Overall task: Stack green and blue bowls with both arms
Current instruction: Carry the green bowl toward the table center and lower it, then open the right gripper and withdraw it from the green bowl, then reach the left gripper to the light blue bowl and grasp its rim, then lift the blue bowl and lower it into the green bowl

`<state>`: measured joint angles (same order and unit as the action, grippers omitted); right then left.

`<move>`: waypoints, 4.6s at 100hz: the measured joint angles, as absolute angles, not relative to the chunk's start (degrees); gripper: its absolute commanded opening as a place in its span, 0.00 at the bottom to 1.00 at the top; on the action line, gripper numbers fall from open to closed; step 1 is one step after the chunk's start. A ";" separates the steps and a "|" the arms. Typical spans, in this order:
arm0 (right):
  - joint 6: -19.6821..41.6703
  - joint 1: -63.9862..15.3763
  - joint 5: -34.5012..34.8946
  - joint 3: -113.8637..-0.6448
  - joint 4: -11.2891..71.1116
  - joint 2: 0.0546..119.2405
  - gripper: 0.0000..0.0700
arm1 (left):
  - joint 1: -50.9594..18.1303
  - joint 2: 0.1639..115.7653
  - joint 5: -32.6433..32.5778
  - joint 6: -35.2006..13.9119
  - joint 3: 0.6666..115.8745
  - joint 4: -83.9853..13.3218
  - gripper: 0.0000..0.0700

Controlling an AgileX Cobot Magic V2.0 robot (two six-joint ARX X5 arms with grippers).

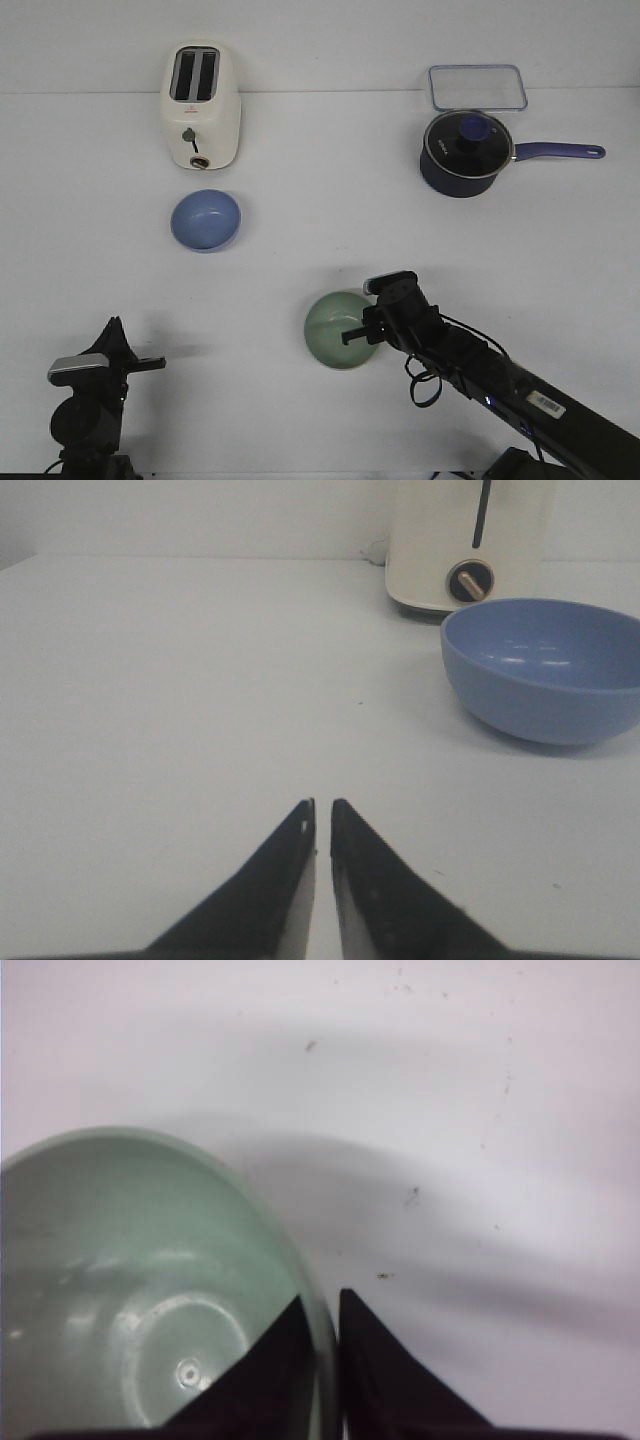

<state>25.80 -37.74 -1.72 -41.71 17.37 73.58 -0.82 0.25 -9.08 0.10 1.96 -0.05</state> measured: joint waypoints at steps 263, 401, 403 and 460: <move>20.38 -45.47 -20.84 -25.67 24.36 19.20 0.55 | -0.78 87.68 6.39 -17.28 62.65 -11.18 0.67; 20.32 -45.47 -21.23 -25.67 24.34 19.20 0.55 | -20.67 80.27 16.45 -15.33 70.11 -22.11 0.01; 20.32 -45.47 -21.23 -25.67 24.34 19.20 0.55 | -22.30 80.60 16.40 -15.29 70.00 -22.37 0.01; 19.94 -45.47 -21.26 -25.67 24.32 19.20 0.55 | -43.57 91.18 8.23 -17.56 66.04 -17.63 0.05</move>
<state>19.94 -45.47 -21.26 -25.67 24.32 19.20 -43.57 91.18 8.23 -17.56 66.04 -17.63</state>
